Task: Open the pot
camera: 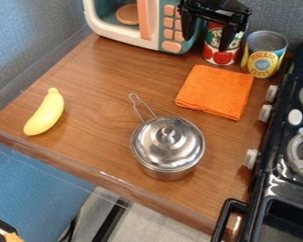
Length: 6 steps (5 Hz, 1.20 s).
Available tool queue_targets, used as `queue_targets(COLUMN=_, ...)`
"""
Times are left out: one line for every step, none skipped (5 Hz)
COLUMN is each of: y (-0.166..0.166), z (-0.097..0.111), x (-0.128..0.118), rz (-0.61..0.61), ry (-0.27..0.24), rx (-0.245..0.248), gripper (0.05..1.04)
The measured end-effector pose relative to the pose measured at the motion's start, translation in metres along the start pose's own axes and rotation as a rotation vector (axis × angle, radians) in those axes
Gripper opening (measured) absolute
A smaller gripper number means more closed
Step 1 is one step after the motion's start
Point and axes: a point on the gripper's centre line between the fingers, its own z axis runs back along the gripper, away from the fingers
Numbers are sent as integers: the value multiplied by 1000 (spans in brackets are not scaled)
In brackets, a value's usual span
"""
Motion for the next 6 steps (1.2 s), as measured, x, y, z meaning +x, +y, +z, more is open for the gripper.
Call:
queue_targets(y=-2, z=-14, x=-5, rz=-2, ry=39, rx=-1, gripper=999)
queue_targets(y=-6, z=-30, x=-32, rz=-8, ry=131, rx=-21, gripper=999)
queue_targets(y=-8, z=-10, x=-58, rz=-5, ry=145, rx=-60, gripper=999)
queue_targets(y=-9, z=8, x=-91, rz=-35, ry=134, rx=-81, gripper=999)
queue_targets(y=-10, z=15, x=-119, rz=-72, ry=110, rx=-87, gripper=1000)
queue_targets(y=-9, z=14, x=-145, rz=-80, ry=116, rx=-96, gripper=999)
